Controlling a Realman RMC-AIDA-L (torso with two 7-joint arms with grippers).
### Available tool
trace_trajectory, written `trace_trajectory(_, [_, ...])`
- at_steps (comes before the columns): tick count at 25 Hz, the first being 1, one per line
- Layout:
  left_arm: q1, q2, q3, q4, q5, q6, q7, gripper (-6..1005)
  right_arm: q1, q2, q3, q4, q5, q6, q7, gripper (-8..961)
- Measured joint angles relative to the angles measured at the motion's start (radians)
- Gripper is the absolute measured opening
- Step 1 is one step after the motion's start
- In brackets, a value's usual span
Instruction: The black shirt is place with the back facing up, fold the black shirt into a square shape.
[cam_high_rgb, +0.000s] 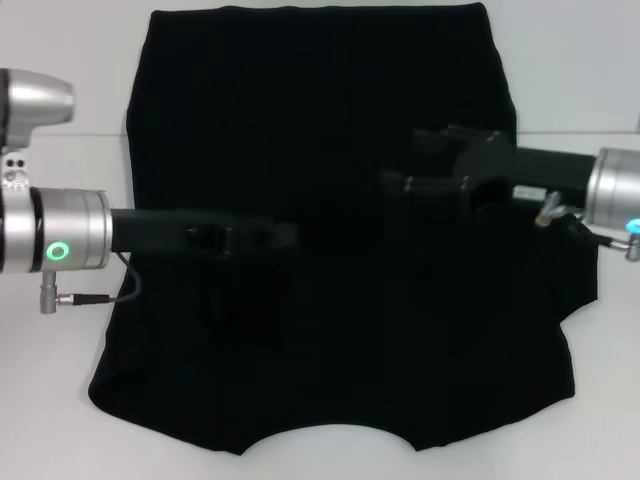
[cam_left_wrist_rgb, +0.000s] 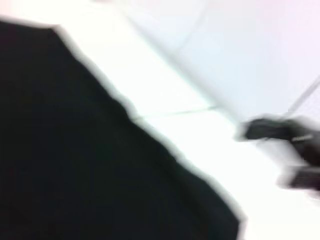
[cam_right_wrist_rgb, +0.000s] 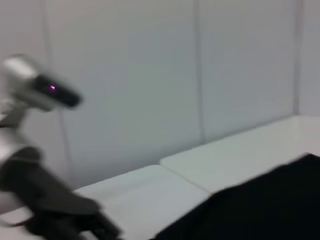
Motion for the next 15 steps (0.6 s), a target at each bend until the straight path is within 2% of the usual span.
trace_trajectory(2, [0.015,0.012,-0.003,-0.035,-0.088,0.06,0.052,399,0.0,-0.017,0.001,-0.01,-0.006,0.026,0.096,884])
trace_trajectory(5, [0.041,0.031,-0.004,-0.102,-0.203,0.114,0.173,500,0.0,-0.055,-0.005,-0.031,-0.047,0.086,0.302,884])
trace_trajectory(7, [0.059,0.035,-0.004,-0.125,-0.238,0.12,0.237,568,0.0,-0.084,-0.007,-0.048,-0.12,0.124,0.467,884])
trace_trajectory(10, [0.091,0.033,0.002,-0.135,-0.249,0.125,0.346,670,-0.001,-0.116,-0.005,-0.071,-0.238,0.146,0.66,885])
trace_trajectory(15, [0.132,0.019,0.005,-0.149,-0.245,0.128,0.506,829,-0.031,-0.136,0.003,-0.123,-0.378,0.133,0.88,885])
